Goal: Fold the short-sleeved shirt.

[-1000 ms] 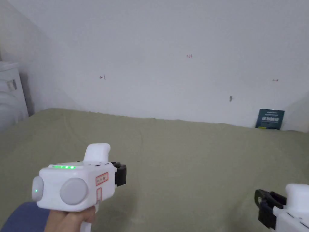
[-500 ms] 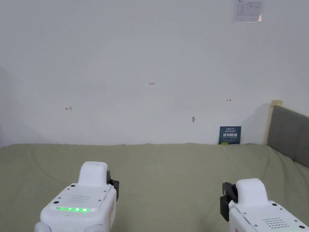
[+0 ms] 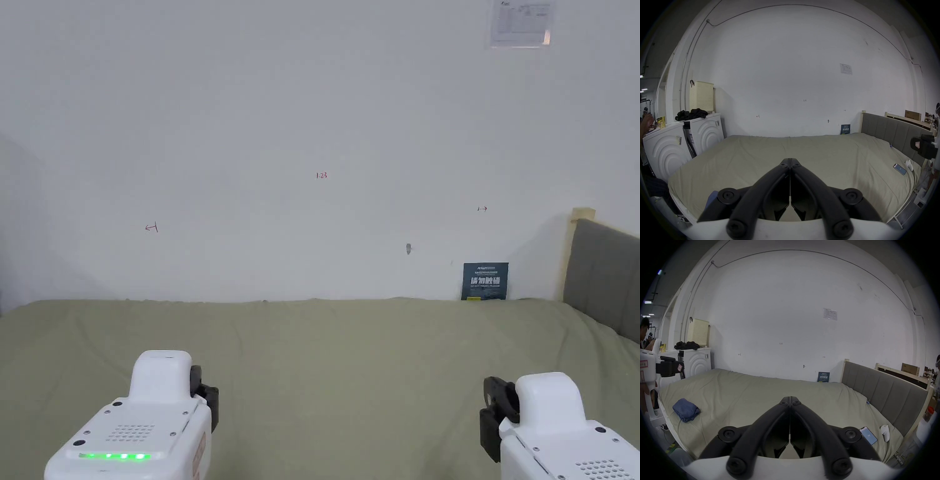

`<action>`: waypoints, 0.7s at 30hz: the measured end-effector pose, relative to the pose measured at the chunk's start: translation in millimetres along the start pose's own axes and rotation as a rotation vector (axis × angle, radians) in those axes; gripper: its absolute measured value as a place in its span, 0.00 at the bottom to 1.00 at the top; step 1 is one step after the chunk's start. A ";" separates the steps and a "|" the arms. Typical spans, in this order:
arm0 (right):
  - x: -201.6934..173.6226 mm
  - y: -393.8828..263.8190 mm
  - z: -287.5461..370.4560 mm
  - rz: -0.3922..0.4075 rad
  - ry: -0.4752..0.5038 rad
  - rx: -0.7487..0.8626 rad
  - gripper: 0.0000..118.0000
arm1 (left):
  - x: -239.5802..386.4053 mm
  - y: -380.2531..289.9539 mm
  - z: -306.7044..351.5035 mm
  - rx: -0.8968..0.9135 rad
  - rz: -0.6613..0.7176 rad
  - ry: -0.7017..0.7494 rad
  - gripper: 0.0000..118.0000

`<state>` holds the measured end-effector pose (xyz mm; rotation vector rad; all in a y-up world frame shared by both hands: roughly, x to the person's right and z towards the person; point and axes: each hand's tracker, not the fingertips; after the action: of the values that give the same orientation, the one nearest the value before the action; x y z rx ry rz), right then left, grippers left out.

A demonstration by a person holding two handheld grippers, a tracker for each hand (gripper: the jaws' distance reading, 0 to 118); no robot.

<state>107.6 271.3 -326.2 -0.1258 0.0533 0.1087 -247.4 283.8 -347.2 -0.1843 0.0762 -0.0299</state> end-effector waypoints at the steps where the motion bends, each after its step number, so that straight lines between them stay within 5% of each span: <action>1: -0.7 -0.2 -0.1 0.006 -0.003 0.001 0.01 | 0.6 -0.5 0.4 0.000 -0.002 -0.002 0.01; 2: -1.0 -0.6 -0.2 0.007 -0.006 0.004 0.09 | 1.1 -0.4 0.8 0.002 0.000 -0.009 0.14; 3: -1.1 -1.1 -0.3 0.004 -0.010 0.008 0.28 | 1.8 -0.1 1.0 0.002 0.002 -0.013 0.42; 4: -0.9 -1.3 -0.5 -0.004 -0.013 0.010 0.70 | 2.4 0.4 0.9 0.002 0.003 -0.014 0.89; 5: -0.7 -1.4 -2.0 -0.012 -0.011 0.006 0.97 | 3.6 1.6 -0.8 -0.010 0.008 -0.019 1.00; 21: -3.3 1.0 -1.6 -0.033 -0.033 0.014 1.00 | 21.1 12.9 -2.7 -0.078 -0.039 0.017 1.00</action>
<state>104.1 271.7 -327.7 -0.1104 0.0195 0.0771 -226.3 295.1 -353.7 -0.2638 0.0904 -0.0675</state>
